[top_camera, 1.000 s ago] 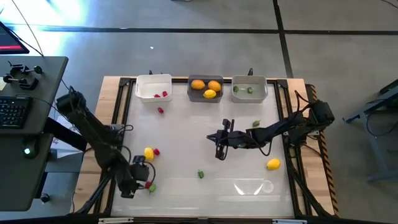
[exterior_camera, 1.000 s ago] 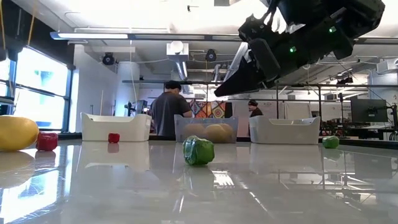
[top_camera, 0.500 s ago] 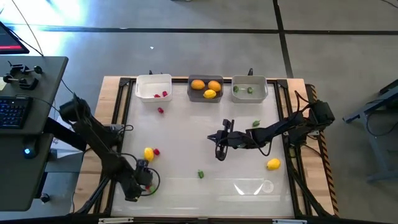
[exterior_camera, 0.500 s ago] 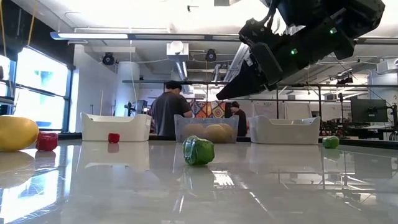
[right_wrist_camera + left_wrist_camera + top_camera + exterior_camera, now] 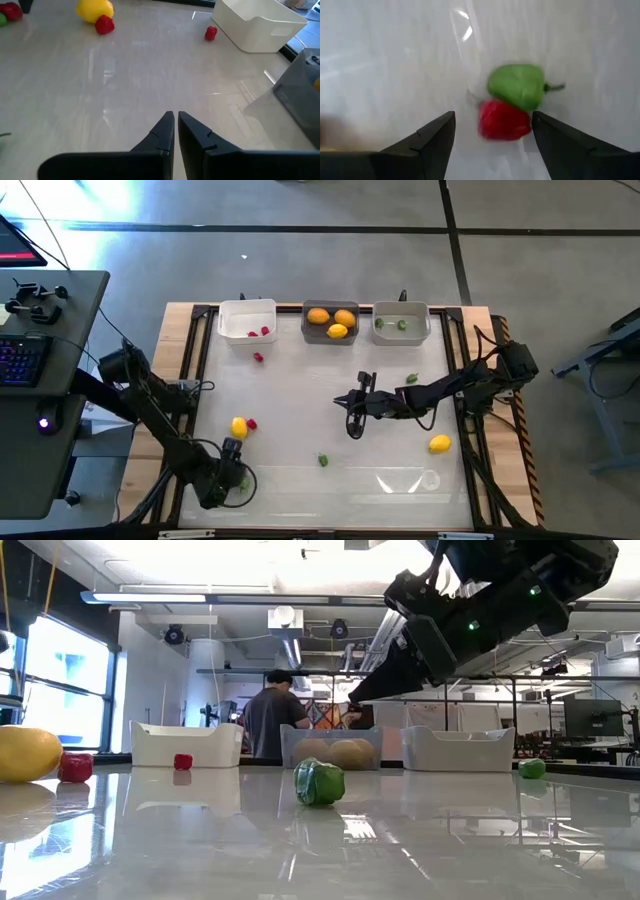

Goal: Sort produce into baskets
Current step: Put the red bell pepper into the white bin

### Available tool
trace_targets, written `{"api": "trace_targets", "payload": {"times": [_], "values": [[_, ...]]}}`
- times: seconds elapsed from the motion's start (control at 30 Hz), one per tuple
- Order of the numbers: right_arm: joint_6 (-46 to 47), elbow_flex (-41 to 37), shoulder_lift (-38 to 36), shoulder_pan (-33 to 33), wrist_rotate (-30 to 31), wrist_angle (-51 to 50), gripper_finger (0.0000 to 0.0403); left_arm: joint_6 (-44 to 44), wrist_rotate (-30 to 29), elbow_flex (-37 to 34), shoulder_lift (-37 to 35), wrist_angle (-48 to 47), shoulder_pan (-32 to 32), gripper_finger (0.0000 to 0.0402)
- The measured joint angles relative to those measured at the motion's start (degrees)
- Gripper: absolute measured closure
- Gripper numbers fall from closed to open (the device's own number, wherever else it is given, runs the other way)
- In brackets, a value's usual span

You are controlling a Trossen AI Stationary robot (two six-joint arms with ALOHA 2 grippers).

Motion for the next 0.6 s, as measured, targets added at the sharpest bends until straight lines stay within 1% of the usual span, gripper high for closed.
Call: {"api": "trace_targets", "payload": {"times": [0.1,0.33,0.6], "values": [[-0.1,0.0,0.0,-0.6,0.0,0.0,0.0387,0.6,-2.4,1.7,0.0,-2.7,0.0,0.0168],[-1.6,0.0,0.0,-2.0,0.0,0.0,0.0387,-0.7,-2.0,1.8,0.0,-4.8,-0.2,0.0205],[-2.6,0.0,0.0,-3.4,-0.3,0.0,0.0387,-0.5,-1.5,1.6,0.0,-5.0,-0.2,0.0218]]}}
